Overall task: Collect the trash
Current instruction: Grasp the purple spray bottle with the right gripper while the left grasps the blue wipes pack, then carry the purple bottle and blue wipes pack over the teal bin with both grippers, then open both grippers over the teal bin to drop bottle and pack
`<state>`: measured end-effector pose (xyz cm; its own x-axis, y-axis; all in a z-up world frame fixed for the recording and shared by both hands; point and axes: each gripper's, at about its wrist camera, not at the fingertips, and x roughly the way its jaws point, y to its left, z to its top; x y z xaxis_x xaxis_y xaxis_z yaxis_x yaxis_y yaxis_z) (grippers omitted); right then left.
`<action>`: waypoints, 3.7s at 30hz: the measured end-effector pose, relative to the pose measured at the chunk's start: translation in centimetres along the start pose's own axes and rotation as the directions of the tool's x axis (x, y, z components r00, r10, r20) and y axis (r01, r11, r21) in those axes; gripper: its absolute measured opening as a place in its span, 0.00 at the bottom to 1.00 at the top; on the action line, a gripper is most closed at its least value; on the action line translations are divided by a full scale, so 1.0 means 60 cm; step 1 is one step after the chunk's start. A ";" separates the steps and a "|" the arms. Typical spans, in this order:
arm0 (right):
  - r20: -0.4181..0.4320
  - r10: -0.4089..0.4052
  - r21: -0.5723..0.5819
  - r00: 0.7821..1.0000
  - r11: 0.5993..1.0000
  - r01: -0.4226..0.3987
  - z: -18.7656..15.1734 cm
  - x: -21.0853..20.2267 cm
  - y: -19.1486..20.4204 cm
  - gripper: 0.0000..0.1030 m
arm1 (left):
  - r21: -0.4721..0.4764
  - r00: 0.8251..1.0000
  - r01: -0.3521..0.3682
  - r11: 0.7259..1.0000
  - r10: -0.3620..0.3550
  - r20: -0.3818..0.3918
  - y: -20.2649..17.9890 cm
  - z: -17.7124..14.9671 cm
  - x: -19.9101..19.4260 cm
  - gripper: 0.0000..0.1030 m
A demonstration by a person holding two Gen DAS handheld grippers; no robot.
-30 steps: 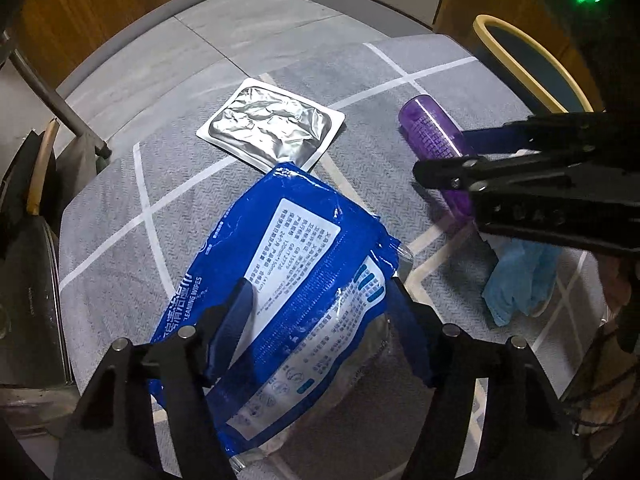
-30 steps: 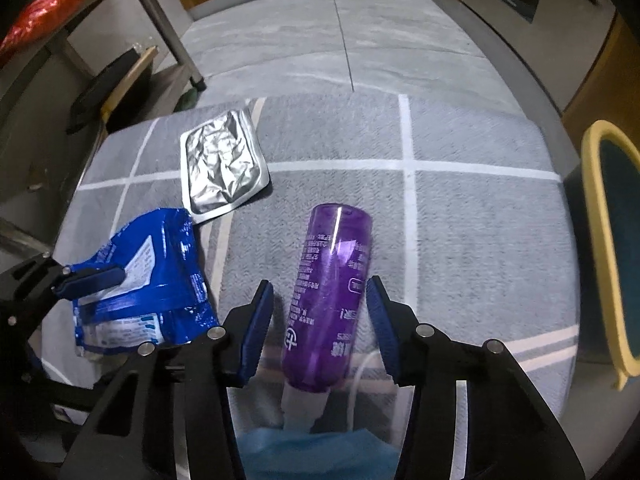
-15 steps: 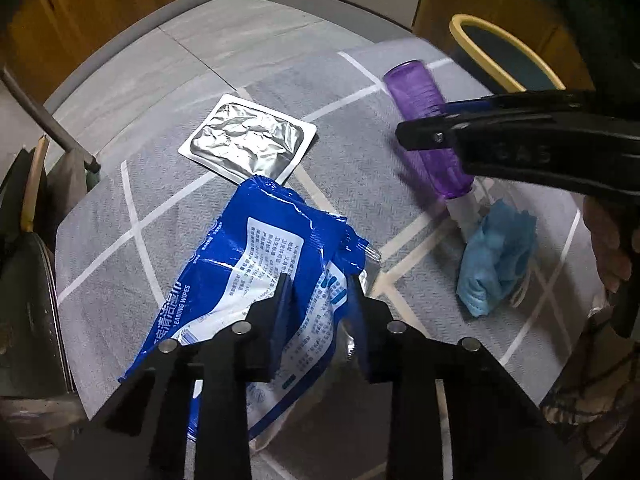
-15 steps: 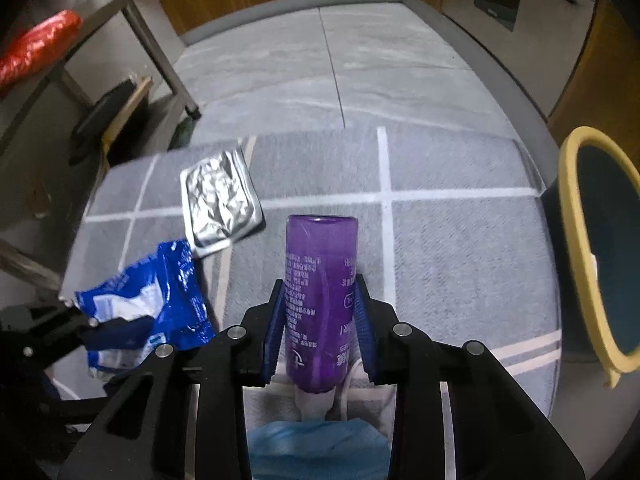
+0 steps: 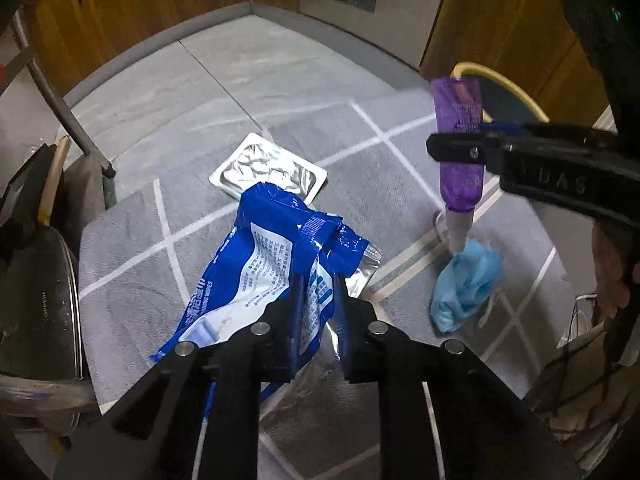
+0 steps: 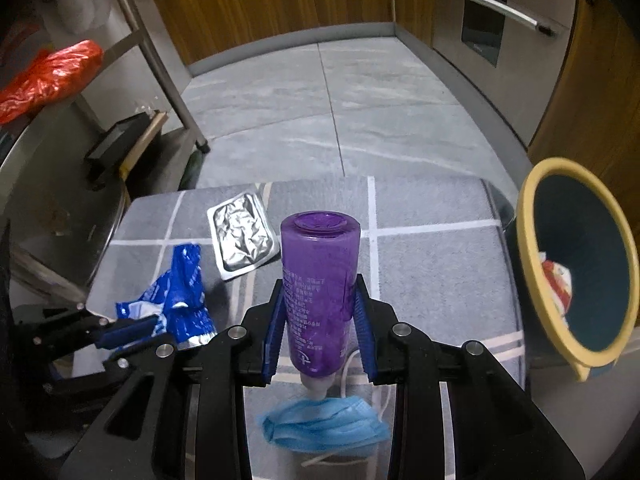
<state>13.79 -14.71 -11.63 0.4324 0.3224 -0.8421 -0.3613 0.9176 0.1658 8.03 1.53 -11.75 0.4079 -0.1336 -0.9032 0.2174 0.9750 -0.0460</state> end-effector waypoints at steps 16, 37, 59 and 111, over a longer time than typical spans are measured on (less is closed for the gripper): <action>0.141 -0.034 0.012 0.989 0.999 0.032 0.023 -0.165 -0.069 0.33 | -0.068 0.981 0.100 0.993 -0.087 0.176 -0.009 0.028 -0.086 0.09; 0.175 -0.128 0.135 0.976 0.985 0.105 0.025 -0.177 -0.174 0.33 | 0.044 0.952 0.122 0.992 -0.130 0.277 -0.097 0.098 -0.139 0.08; 0.168 -0.239 0.364 0.956 0.917 0.165 0.038 -0.184 -0.334 0.33 | 0.204 0.911 0.232 0.951 -0.286 0.298 -0.260 0.267 -0.116 0.08; -0.055 -0.237 0.559 0.970 0.797 0.227 -0.002 -0.085 -0.491 0.50 | 0.171 0.928 0.323 0.931 -0.347 0.133 -0.358 0.339 0.040 0.33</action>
<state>22.15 -43.40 -12.31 0.4595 0.0824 -0.8843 0.2718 0.9349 0.2283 22.34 -23.36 -4.24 0.4212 -0.4857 -0.7660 0.4858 0.8340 -0.2617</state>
